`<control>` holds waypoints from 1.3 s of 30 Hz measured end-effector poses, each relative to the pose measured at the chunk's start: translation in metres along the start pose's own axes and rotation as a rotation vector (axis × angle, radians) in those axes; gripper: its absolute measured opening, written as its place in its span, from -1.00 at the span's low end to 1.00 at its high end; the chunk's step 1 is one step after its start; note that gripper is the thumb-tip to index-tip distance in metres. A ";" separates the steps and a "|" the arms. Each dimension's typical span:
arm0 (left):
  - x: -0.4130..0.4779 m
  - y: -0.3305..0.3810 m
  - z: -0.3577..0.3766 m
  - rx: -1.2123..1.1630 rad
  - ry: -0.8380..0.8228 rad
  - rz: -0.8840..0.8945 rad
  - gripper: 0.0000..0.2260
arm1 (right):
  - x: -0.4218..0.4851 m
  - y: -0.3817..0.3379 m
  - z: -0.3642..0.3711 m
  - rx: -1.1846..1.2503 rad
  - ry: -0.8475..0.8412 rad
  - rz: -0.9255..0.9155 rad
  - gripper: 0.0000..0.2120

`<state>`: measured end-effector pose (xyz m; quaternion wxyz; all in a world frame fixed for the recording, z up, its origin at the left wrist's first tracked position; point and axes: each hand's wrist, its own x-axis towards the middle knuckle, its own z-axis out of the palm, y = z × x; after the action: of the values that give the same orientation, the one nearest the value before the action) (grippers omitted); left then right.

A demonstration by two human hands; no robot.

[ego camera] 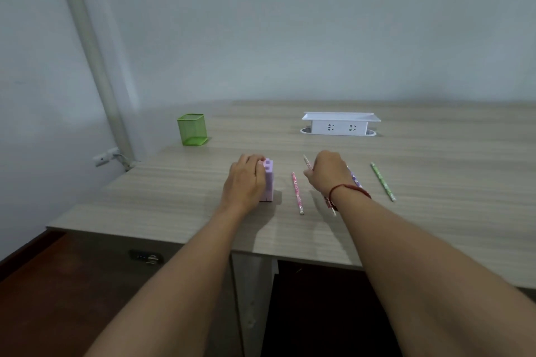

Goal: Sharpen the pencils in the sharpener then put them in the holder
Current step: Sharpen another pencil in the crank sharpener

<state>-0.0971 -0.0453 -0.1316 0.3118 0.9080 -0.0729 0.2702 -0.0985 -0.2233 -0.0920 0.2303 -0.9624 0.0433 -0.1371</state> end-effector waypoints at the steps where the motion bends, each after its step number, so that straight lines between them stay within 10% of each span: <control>1: -0.001 0.000 0.000 0.000 0.003 0.002 -0.71 | -0.001 0.003 0.003 0.005 0.003 0.017 -0.61; 23: 0.001 0.000 0.005 -0.032 0.064 0.016 -0.71 | 0.009 0.062 0.006 -0.293 0.112 0.206 -0.71; 39: 0.001 0.007 -0.004 -0.008 -0.011 0.012 -0.71 | -0.010 0.035 0.005 -0.367 0.004 -0.079 -0.71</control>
<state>-0.1001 -0.0487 -0.1246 0.3135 0.9077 -0.0814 0.2668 -0.1069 -0.2505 -0.1143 0.0455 -0.9889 0.0302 -0.1380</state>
